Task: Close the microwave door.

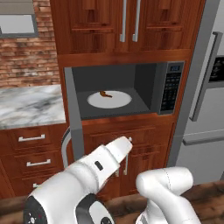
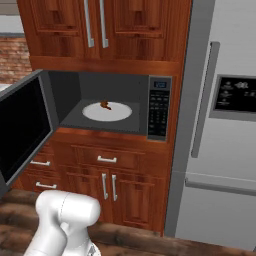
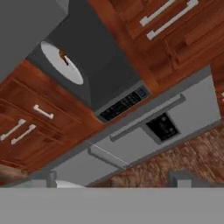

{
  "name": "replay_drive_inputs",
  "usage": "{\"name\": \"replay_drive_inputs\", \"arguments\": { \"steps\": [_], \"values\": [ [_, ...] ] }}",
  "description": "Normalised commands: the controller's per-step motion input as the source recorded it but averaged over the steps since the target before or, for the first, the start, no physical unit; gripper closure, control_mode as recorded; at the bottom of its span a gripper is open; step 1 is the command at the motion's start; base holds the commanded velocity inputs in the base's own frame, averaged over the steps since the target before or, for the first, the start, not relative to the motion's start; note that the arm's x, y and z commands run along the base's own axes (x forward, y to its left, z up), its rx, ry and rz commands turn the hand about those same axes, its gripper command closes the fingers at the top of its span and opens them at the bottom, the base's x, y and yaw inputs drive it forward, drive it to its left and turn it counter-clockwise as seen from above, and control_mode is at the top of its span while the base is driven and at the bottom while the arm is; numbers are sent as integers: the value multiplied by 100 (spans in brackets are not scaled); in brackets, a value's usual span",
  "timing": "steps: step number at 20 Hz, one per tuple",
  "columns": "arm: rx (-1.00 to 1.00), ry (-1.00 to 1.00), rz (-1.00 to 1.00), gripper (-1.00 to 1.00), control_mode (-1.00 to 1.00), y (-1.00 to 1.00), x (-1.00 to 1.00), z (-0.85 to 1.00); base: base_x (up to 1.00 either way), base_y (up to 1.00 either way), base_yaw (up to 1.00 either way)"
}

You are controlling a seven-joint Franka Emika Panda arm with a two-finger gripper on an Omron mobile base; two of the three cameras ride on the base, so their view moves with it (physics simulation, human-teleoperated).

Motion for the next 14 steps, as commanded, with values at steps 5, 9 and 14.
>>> {"name": "replay_drive_inputs", "arguments": {
  "steps": [5, 9, 14],
  "values": [
    [-45, 6, -4, -100, -100, 100, 15, -59, 0, 0, 0],
    [-32, 8, -1, -100, -100, 100, 33, -86, 0, 0, 0],
    [-16, 4, 0, -100, -100, 71, 65, -51, 0, 0, 0]
  ]
}}
